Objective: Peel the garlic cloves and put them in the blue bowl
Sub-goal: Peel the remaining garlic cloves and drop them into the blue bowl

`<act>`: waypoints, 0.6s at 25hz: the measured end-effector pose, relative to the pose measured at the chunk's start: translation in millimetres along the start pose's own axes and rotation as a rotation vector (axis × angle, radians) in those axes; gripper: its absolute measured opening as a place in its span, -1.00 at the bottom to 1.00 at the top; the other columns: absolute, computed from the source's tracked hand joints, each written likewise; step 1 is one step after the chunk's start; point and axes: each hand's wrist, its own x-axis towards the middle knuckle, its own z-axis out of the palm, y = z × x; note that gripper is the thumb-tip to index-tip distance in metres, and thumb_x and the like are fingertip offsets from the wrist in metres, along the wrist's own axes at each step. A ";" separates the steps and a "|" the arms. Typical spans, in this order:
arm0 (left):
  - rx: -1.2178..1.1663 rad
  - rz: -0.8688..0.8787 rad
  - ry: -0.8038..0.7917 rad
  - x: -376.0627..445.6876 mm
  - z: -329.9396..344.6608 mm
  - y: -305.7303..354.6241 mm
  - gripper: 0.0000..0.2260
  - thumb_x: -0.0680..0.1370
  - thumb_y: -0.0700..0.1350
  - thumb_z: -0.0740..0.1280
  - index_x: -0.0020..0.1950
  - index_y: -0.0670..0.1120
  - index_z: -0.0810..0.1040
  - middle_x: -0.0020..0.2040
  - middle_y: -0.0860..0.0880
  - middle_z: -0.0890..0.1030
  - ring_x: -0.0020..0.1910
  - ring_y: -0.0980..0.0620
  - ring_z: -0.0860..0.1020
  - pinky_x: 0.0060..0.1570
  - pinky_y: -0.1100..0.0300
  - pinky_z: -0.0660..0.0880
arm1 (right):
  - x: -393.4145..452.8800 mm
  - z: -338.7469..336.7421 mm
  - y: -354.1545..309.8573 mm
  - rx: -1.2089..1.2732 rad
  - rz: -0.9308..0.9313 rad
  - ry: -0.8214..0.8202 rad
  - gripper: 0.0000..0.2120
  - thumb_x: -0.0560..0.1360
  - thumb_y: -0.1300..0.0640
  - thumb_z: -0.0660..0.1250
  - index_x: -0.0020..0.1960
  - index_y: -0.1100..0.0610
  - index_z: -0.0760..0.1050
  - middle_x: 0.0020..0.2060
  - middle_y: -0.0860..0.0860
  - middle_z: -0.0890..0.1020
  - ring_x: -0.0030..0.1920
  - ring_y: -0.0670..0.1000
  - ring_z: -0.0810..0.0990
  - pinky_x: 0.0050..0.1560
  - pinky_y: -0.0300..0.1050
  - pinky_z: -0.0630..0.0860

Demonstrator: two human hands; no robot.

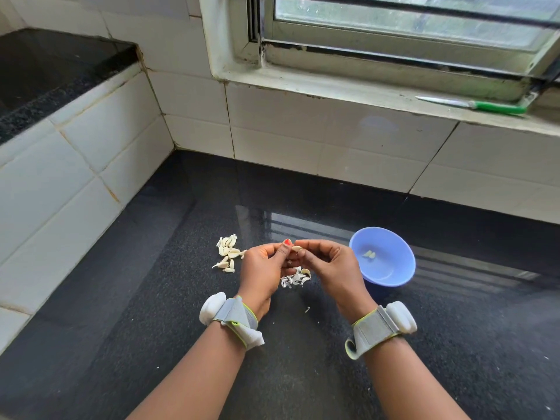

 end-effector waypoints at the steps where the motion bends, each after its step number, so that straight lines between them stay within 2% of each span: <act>1: 0.012 0.003 -0.013 0.0 -0.8 -0.5 -0.83 0.58 -0.18 0.29 -0.11 -0.21 0.63 -0.30 -0.08 0.67 -0.35 0.09 0.63 -0.37 0.31 0.54 | -0.7 -0.3 -1.5 0.052 0.032 0.003 -0.83 0.49 0.32 0.40 0.05 0.18 0.65 -0.12 0.08 0.73 -0.08 0.01 0.71 -0.05 -0.18 0.61; 5: 0.100 0.077 -0.030 -1.3 -3.6 -3.8 -0.87 0.54 -0.20 0.35 0.01 -0.20 0.64 -0.17 -0.12 0.69 -0.25 0.05 0.64 -0.30 0.27 0.54 | -0.9 -4.6 -3.0 0.153 0.102 0.021 -0.83 0.49 0.29 0.40 0.08 0.24 0.63 -0.11 0.14 0.73 -0.11 0.00 0.69 -0.03 -0.16 0.63; 10: 0.281 0.184 0.011 2.3 -3.5 -1.7 -0.93 0.46 -0.16 0.45 -0.09 -0.12 0.69 -0.25 -0.08 0.70 -0.30 0.04 0.64 -0.28 0.16 0.58 | -1.8 -6.0 -4.3 0.147 0.075 0.008 -0.80 0.39 0.18 0.47 0.00 0.18 0.66 -0.16 0.11 0.73 -0.15 -0.04 0.67 -0.11 -0.20 0.60; 12: 0.285 0.188 0.013 1.9 -1.8 -0.8 -0.93 0.45 -0.15 0.46 -0.09 -0.10 0.70 -0.25 -0.06 0.70 -0.31 0.03 0.64 -0.26 0.13 0.60 | -1.0 -6.6 -3.2 0.138 0.056 0.028 -0.78 0.36 0.16 0.49 -0.02 0.20 0.66 -0.17 0.12 0.73 -0.16 -0.02 0.66 -0.09 -0.16 0.62; 15: 0.196 0.133 0.030 -1.7 2.7 0.6 -0.93 0.46 -0.18 0.45 -0.10 -0.16 0.69 -0.29 -0.06 0.69 -0.33 0.08 0.63 -0.32 0.21 0.57 | -0.2 -5.1 -2.4 0.129 0.032 0.050 -0.80 0.37 0.19 0.50 -0.04 0.24 0.66 -0.18 0.13 0.72 -0.17 -0.03 0.67 -0.14 -0.20 0.59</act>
